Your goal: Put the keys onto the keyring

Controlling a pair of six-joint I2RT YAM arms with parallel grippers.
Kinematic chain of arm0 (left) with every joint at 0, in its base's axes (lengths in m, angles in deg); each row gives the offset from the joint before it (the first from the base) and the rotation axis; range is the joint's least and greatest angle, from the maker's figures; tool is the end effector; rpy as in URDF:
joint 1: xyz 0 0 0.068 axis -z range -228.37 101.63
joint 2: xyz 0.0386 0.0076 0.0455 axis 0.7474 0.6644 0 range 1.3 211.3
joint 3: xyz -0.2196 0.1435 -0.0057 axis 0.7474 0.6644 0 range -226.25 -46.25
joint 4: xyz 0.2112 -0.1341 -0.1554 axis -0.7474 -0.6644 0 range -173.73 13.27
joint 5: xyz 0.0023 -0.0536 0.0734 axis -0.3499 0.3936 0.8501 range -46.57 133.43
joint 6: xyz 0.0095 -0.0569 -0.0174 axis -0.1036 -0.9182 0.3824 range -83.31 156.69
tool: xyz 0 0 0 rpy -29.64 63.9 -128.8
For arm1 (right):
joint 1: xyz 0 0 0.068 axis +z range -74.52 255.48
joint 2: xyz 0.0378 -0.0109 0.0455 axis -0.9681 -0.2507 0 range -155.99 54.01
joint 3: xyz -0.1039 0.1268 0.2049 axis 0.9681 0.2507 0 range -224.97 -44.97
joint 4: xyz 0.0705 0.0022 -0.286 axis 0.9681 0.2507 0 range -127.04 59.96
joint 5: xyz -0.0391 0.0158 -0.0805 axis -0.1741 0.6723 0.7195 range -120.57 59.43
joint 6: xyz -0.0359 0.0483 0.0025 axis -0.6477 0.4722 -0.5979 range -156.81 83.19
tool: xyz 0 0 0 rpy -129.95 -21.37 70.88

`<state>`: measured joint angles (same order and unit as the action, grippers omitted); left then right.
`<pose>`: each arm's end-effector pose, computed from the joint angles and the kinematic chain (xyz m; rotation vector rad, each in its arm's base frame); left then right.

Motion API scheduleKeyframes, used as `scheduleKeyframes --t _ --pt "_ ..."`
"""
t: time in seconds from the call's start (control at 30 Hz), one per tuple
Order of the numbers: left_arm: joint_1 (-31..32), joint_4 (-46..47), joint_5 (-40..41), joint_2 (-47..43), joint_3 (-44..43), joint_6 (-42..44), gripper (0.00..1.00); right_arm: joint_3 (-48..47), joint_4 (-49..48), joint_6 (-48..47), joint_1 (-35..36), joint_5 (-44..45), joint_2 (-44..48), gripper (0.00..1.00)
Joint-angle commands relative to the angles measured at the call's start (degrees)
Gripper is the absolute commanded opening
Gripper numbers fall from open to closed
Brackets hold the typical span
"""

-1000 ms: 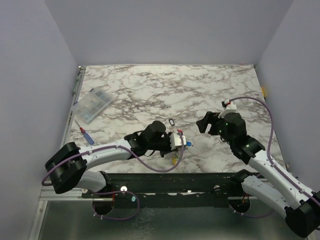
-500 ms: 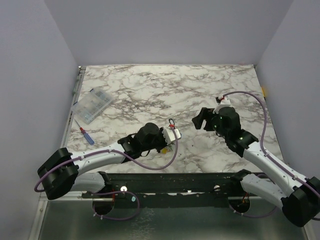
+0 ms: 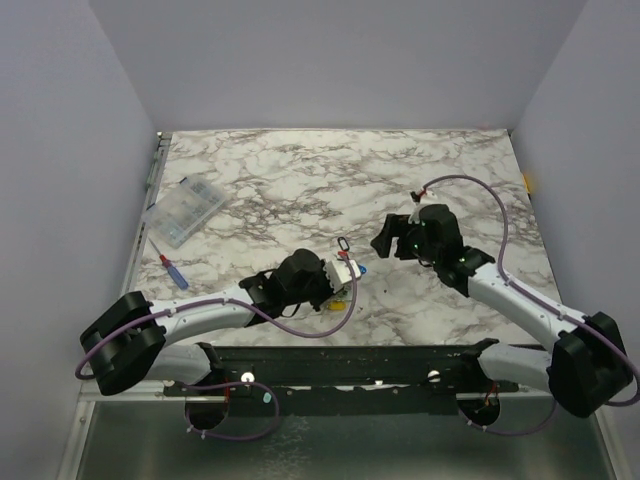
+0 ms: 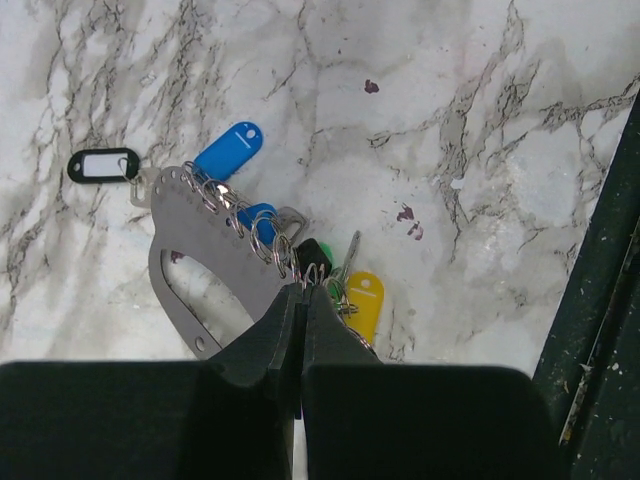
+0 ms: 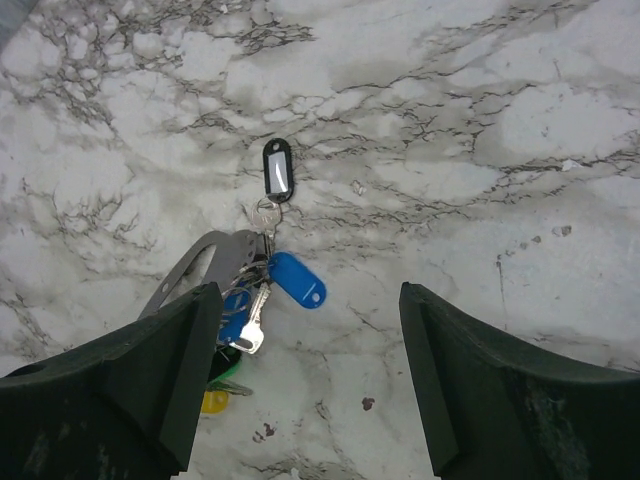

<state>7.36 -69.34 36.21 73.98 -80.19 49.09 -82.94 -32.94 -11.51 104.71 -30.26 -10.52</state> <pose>0.1651 -0.2524 0.1652 1.2775 1.7523 -0.5764 0.2536 0.1416 0.2101 -0.0706 2.1557 0.5578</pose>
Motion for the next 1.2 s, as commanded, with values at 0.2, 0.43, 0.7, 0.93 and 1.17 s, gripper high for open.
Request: scheduleKeyframes --t 0.2,0.43,0.7,0.93,1.17 --pt "0.0 0.4 -2.5 -0.8 1.8 -7.0 0.00 -15.0 2.6 -2.8 0.0 -11.9 -19.5 0.77" --pt "0.1 0.0 -5.0 -0.6 1.4 -7.4 0.00 -27.7 13.7 -5.9 3.4 -9.6 -31.8 0.72" --pt "0.1 -0.9 -4.6 -0.8 1.2 -7.0 0.00 -30.3 16.0 3.1 6.7 -3.1 -36.6 0.63" --pt "0.2 -1.2 -4.8 -0.9 1.1 -7.0 0.00 -34.5 19.1 8.0 8.3 2.6 -42.6 0.53" --pt "0.3 -1.3 -4.2 -0.9 1.0 -6.9 0.00 -36.8 19.2 8.1 8.4 4.5 -45.7 0.47"
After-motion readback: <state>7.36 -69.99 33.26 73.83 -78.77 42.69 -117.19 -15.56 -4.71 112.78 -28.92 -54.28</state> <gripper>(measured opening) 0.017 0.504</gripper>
